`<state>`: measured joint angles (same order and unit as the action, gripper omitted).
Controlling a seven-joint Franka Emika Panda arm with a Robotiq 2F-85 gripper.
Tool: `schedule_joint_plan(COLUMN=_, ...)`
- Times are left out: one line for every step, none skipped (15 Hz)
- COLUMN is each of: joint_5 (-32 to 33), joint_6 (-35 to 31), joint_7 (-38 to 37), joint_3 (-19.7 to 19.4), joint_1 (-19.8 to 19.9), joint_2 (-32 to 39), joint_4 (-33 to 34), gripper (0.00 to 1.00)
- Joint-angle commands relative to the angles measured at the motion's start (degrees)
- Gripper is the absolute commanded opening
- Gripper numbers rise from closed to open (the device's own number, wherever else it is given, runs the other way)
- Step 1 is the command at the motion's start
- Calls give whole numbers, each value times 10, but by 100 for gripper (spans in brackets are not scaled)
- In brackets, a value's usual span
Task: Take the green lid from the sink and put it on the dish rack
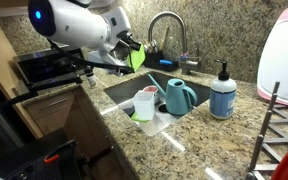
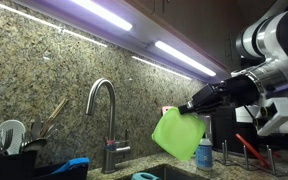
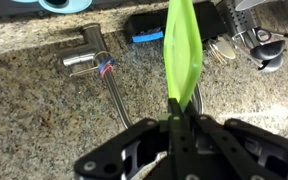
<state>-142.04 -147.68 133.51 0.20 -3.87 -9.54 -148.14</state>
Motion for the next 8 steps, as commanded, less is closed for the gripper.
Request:
schedule_joint_plan(joint_5=15, joint_6=28, joint_7=-32, joint_3=8, joint_1=35, joint_2=-35, joint_4=-18, gripper=2)
schedule_joint_plan(joint_5=17, joint_6=32, joint_7=-42, joint_3=6, joint_1=42, joint_2=-41, joint_4=-18, gripper=2)
schedule_joint_plan(joint_5=20, joint_6=36, joint_7=-49, joint_3=4, joint_1=48, joint_2=-46, joint_4=-19, gripper=2)
schedule_joint_plan(joint_5=23, joint_6=41, joint_7=-60, joint_3=2, joint_1=55, joint_2=-51, joint_4=-19, gripper=2)
schedule_joint_plan(joint_5=30, joint_6=46, joint_7=-74, joint_3=0, joint_1=62, joint_2=-56, joint_4=-18, gripper=2)
schedule_joint_plan(joint_5=35, joint_6=51, joint_7=-88, joint_3=-3, joint_1=69, joint_2=-60, joint_4=-18, gripper=2)
schedule_joint_plan(joint_5=39, joint_6=58, joint_7=-99, joint_3=-5, joint_1=76, joint_2=-64, joint_4=-17, gripper=2)
schedule_joint_plan(joint_5=41, joint_6=62, joint_7=-110, joint_3=-8, joint_1=84, joint_2=-67, joint_4=-16, gripper=2)
